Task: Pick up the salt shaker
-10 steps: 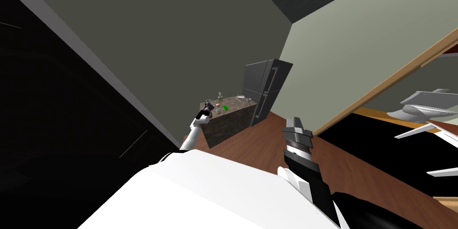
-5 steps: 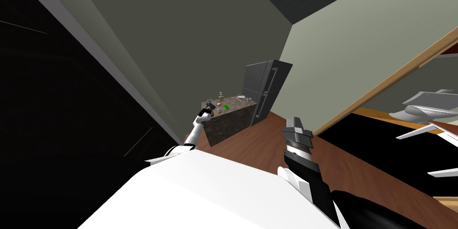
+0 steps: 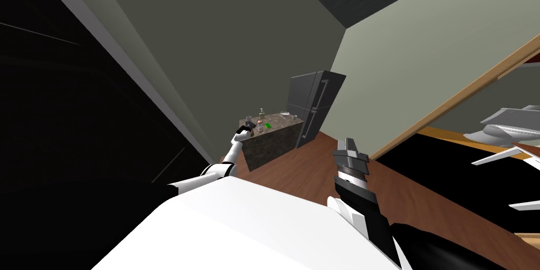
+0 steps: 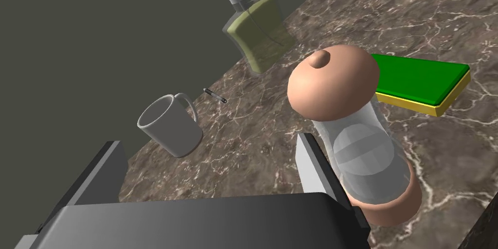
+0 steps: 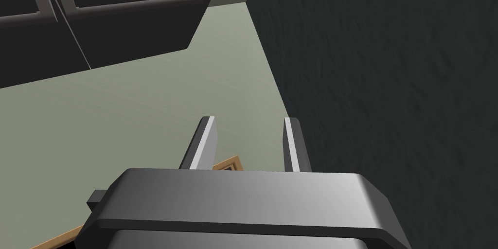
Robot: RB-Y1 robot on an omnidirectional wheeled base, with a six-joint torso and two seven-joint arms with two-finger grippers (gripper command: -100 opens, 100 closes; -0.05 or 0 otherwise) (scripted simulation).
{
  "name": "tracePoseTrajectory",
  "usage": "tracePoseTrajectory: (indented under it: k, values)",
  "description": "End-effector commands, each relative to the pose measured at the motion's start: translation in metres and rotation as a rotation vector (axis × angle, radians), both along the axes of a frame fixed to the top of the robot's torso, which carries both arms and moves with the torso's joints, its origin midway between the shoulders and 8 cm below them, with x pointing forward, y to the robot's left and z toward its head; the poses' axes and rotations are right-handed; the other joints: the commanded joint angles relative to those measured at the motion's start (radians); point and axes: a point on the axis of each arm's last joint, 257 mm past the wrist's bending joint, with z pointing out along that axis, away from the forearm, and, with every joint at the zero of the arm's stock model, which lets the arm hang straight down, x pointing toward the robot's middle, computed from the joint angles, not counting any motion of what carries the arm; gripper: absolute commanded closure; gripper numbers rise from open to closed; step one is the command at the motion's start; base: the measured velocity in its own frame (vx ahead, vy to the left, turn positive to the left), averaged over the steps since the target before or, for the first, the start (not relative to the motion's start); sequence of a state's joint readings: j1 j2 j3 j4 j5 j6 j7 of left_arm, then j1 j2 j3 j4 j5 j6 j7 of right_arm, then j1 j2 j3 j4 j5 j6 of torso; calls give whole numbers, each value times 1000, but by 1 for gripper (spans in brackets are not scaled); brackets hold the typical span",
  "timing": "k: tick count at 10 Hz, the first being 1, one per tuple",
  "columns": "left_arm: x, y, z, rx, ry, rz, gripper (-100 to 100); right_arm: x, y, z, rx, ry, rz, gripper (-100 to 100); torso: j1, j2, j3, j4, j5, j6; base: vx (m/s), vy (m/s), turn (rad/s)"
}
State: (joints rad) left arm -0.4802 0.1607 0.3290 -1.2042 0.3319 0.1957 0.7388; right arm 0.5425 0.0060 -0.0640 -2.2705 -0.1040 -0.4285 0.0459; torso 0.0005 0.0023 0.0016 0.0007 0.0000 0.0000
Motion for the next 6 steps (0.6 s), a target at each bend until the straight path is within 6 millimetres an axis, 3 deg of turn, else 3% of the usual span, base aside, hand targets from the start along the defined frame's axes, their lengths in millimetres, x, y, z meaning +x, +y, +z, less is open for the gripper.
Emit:
tracePoseTrajectory:
  k: [1,5,6]
  values:
    - [6,-3,-12,-40,34,-5,-100,0,0,0,0,0,0,0,0,0,0,0,0,0,-40,20,6]
    - [25,-19,-18,-159,81,-21,-100,0,0,0,0,0,0,0,0,-2,-1,0,0,0,-27,20,10]
    - [24,-19,-28,-163,100,-20,-100,0,0,0,0,0,0,0,0,-1,-1,0,0,0,-33,28,0]
